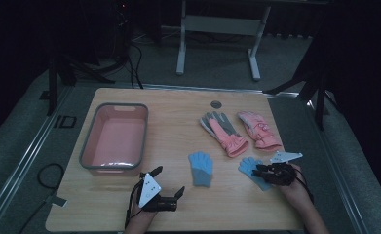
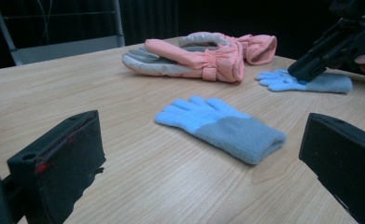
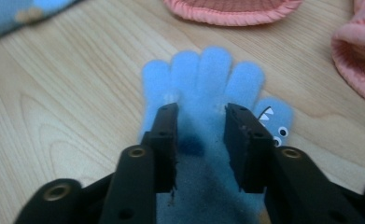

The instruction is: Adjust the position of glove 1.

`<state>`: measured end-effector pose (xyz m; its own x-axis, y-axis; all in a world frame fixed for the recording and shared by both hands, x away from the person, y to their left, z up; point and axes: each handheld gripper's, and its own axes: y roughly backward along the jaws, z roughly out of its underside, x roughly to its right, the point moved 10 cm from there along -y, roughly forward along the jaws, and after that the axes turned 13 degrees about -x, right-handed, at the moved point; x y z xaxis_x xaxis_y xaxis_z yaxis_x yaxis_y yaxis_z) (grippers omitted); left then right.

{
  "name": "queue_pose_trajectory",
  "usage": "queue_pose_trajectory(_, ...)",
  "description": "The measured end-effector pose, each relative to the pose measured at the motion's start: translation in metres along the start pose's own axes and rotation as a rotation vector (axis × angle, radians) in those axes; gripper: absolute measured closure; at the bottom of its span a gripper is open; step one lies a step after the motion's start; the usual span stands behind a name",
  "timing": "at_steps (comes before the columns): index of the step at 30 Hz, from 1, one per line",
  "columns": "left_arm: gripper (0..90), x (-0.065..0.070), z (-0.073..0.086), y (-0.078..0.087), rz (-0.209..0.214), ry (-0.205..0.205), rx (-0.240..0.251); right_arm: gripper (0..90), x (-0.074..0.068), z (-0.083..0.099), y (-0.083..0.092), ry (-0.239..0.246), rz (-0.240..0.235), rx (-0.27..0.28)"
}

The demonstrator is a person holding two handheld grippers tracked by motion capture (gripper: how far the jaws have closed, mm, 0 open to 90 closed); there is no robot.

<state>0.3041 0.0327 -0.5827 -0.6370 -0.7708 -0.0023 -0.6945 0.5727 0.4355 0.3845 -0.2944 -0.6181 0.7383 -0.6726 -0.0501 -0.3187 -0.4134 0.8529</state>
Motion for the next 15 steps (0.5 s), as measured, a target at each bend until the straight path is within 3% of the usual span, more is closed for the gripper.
queue_pose_trajectory(3, 0.1, 0.0, 0.0, 0.0, -0.001, 0.002, -0.001, 82.9, -0.001, 0.0, -0.001, -0.005, 0.022, 0.01)
queue_pose_trajectory(6, 0.1, 0.0, 0.0, 0.0, -0.003, 0.002, -0.002, 86.2, -0.003, -0.002, -0.002, -0.053, 0.08, 0.019)
queue_pose_trajectory(10, 0.1, -0.001, 0.0, 0.0, -0.006, 0.007, 0.006, 87.3, -0.008, -0.013, 0.013, -0.17, 0.151, 0.042)
queue_pose_trajectory(12, 0.0, -0.001, 0.0, 0.001, -0.007, 0.008, 0.007, 87.4, -0.014, -0.024, 0.029, -0.252, 0.151, 0.096)
queue_pose_trajectory(15, 0.1, -0.001, 0.0, 0.001, -0.008, 0.006, 0.007, 87.4, -0.019, -0.036, 0.051, -0.354, 0.21, 0.148)
